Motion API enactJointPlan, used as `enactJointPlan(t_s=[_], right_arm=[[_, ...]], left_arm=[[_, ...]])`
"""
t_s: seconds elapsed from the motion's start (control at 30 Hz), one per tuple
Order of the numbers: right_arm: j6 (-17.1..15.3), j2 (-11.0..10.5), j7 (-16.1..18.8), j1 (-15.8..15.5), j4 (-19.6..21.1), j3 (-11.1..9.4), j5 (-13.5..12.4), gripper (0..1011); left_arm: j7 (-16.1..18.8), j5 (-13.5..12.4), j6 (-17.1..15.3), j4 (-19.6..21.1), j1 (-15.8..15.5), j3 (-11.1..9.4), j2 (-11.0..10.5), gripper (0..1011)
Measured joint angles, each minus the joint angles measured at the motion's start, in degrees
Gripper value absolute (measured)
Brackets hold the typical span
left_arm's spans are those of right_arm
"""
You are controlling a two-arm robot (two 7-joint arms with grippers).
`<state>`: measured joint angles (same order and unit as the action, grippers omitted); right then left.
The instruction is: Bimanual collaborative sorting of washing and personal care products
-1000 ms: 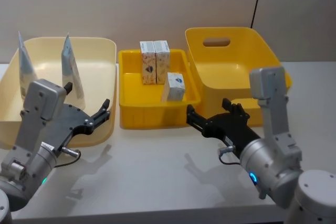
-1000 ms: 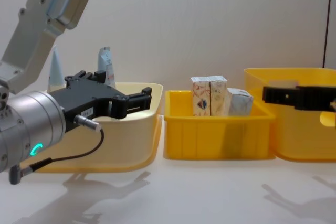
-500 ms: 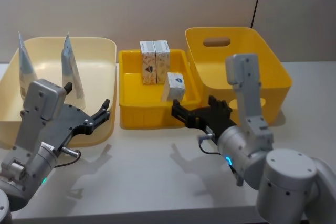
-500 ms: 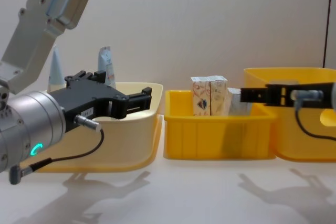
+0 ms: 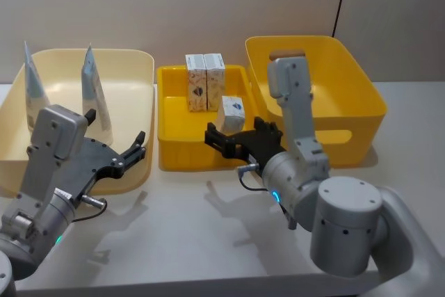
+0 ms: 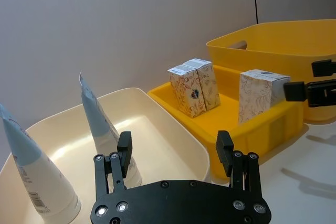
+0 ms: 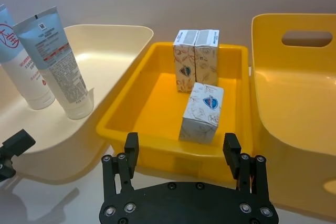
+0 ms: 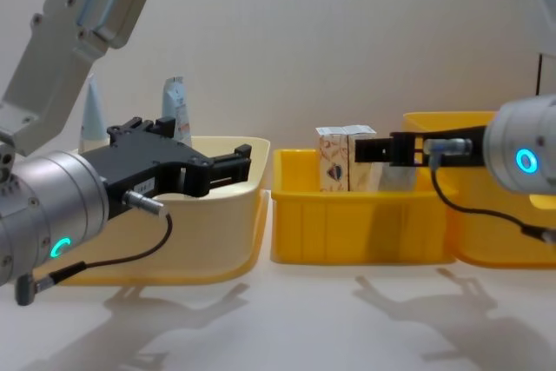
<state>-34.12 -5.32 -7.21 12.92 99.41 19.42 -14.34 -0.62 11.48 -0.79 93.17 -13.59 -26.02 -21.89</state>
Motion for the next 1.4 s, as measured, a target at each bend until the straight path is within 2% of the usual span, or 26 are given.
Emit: enactJointPlan(t_s=[0.2,0.57,1.4], right_arm=[[-0.1,1.0,0.0,2.2,-2.7,0.9,1.1,1001],[-0.7,2.9,-1.5,4.6,-6.2,1.0,2.4,1001],[-2.0,5.8,-3.1,7.7,-11.3,-1.6,3.0,1001]], left_arm=[[0.0,0.0,0.0,0.0,0.0,0.0,0.0,999],[0.0,0.0,0.0,0.0,0.0,0.0,0.0,1000],[0.0,0.0,0.0,0.0,0.0,0.0,0.0,1000]])
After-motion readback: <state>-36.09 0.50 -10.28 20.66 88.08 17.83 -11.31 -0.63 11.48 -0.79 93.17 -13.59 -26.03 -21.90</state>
